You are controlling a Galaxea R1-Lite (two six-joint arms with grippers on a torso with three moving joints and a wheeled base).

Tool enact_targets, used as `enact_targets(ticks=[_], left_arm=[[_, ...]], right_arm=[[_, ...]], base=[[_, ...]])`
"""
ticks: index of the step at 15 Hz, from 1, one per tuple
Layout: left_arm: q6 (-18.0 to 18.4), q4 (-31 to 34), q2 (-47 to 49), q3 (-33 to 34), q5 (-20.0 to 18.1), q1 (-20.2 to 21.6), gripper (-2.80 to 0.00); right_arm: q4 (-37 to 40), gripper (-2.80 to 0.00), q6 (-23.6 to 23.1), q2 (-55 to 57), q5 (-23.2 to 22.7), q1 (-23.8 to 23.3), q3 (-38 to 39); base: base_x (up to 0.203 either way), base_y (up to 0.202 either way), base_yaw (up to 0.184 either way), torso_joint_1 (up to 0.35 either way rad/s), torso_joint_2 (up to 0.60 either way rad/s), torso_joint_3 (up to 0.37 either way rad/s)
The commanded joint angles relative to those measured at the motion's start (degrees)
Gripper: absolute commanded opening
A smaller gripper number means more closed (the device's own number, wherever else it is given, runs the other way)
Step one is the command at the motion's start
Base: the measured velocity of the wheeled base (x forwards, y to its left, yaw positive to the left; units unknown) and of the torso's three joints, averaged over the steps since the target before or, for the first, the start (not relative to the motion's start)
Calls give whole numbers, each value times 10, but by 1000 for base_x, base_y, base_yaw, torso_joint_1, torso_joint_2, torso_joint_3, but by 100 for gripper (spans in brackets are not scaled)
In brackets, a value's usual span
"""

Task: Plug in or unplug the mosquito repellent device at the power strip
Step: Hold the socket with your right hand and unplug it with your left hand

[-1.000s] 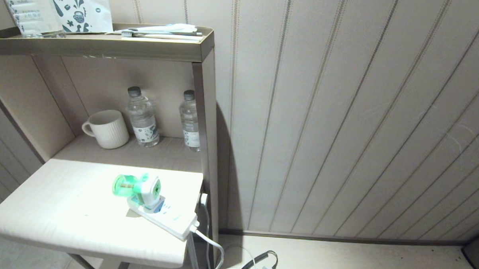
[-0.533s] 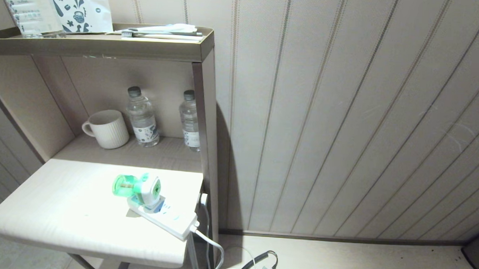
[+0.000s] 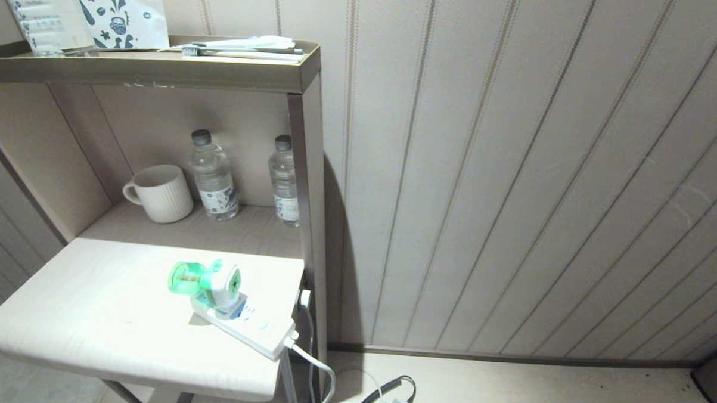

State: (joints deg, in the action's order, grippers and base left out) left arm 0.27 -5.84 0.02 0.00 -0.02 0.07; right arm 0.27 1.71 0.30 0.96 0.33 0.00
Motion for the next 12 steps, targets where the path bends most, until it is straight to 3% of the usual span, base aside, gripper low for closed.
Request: enact_targets(ticks=[1, 3, 5, 8, 9, 12], left_arm=[[6, 5, 4, -10, 0, 0, -280], [8, 31, 41, -99, -3, 0, -280], [16, 85, 119, -269, -7, -1, -280], [78, 236, 281, -518, -43, -4, -280], [111, 286, 336, -572, -67, -4, -280], [296, 404, 465, -649, -118, -6, -280]], right_arm=[[0, -280, 0, 0, 0, 0, 0], [0, -280, 0, 0, 0, 0, 0], [0, -280, 0, 0, 0, 0, 0], [0, -280, 1, 0, 0, 0, 0], [0, -280, 1, 0, 0, 0, 0], [0, -280, 1, 0, 0, 0, 0]], base=[[0, 0, 0, 0, 0, 0], [0, 0, 0, 0, 0, 0], [0, 0, 0, 0, 0, 0], [0, 0, 0, 0, 0, 0], [0, 0, 0, 0, 0, 0], [0, 0, 0, 0, 0, 0]])
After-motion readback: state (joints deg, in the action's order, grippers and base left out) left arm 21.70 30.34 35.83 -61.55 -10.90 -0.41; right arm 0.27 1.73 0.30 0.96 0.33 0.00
